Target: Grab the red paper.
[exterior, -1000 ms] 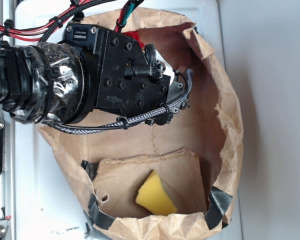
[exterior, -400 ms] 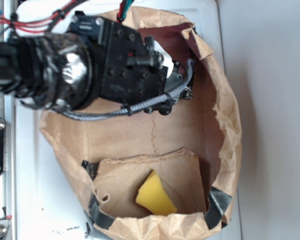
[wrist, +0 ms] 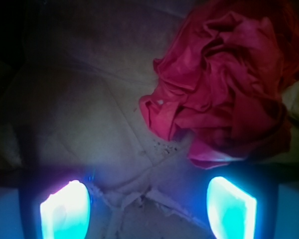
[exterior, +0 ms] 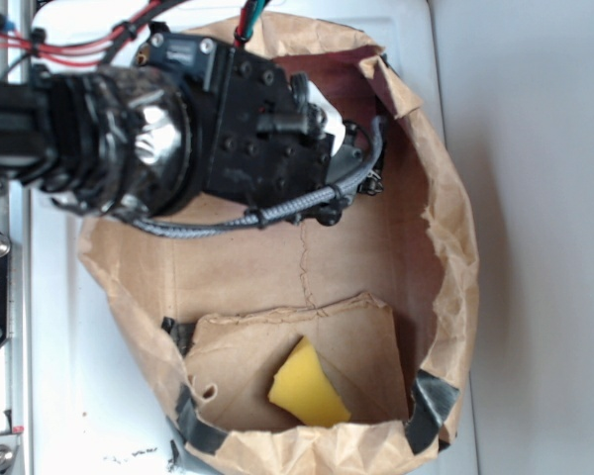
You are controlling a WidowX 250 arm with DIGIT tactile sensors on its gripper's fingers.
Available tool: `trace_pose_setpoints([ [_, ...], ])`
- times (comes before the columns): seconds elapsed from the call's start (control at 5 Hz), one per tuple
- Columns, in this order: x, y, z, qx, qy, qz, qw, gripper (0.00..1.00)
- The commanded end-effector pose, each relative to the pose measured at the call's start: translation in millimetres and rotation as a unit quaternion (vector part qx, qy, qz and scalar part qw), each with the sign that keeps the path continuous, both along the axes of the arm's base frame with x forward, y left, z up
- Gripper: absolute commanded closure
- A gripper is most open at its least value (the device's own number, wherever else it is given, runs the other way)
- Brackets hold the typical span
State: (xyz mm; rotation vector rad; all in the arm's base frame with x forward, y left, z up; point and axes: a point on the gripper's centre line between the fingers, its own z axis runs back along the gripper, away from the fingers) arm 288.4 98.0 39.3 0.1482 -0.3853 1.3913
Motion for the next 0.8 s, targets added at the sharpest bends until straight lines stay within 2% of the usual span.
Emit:
trace_pose_setpoints([
  [0.0,-9.7,11.0,33.1,-0.016,0.025,0.035,0.999,0.00],
  [0.6,-22.3,30.4,38.2,-0.004,0.038,0.046,0.998,0.00],
])
